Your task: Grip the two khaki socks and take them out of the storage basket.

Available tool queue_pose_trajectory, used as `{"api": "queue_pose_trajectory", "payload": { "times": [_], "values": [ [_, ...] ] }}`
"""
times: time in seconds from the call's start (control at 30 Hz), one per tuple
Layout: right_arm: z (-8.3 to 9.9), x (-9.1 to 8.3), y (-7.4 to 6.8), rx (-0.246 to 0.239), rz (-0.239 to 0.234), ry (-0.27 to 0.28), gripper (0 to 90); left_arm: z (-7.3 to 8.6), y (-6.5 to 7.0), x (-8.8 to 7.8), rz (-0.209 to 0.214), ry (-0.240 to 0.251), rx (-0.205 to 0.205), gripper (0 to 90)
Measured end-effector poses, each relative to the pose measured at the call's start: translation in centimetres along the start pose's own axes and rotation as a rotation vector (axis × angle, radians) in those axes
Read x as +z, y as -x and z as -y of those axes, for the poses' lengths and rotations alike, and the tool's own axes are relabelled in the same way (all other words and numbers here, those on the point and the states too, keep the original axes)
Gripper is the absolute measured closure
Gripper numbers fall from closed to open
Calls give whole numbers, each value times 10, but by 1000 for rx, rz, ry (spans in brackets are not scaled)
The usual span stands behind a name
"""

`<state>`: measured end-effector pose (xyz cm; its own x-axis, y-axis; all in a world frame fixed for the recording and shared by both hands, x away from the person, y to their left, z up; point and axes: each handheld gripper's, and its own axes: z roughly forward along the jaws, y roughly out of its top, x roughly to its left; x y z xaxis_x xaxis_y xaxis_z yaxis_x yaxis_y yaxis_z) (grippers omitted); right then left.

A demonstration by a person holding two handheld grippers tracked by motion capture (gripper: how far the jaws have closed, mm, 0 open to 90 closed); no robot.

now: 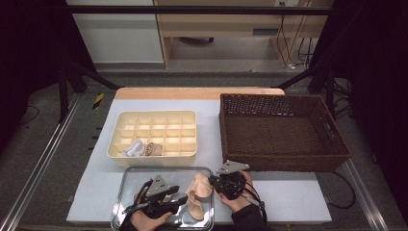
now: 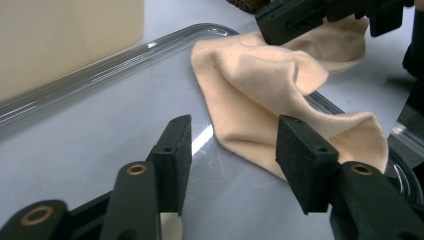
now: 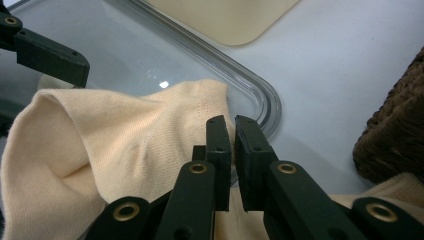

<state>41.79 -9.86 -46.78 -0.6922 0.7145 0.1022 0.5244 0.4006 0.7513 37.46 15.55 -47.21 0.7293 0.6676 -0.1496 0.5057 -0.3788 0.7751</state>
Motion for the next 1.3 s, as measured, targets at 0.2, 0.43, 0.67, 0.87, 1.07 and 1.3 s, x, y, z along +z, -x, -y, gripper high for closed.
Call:
{"api": "queue_pose_trajectory", "payload": {
  "times": [0.2,0.43,0.67,0.87,1.07,1.3],
  "values": [
    [0,1,0,4,0,-4,859,2,15,11,-33,-56,36,481],
    [1,1,-1,2,-3,-8,859,2,20,11,-79,-76,69,676],
    [0,0,0,8,-6,-2,860,4,14,10,-14,-63,42,890],
    [0,0,0,13,-4,-2,859,2,23,6,47,0,45,685],
    [0,0,0,11,-7,-1,859,6,31,16,43,-42,79,592],
    [1,0,0,12,-5,-3,861,5,35,17,3,-62,138,779]
  ]
}}
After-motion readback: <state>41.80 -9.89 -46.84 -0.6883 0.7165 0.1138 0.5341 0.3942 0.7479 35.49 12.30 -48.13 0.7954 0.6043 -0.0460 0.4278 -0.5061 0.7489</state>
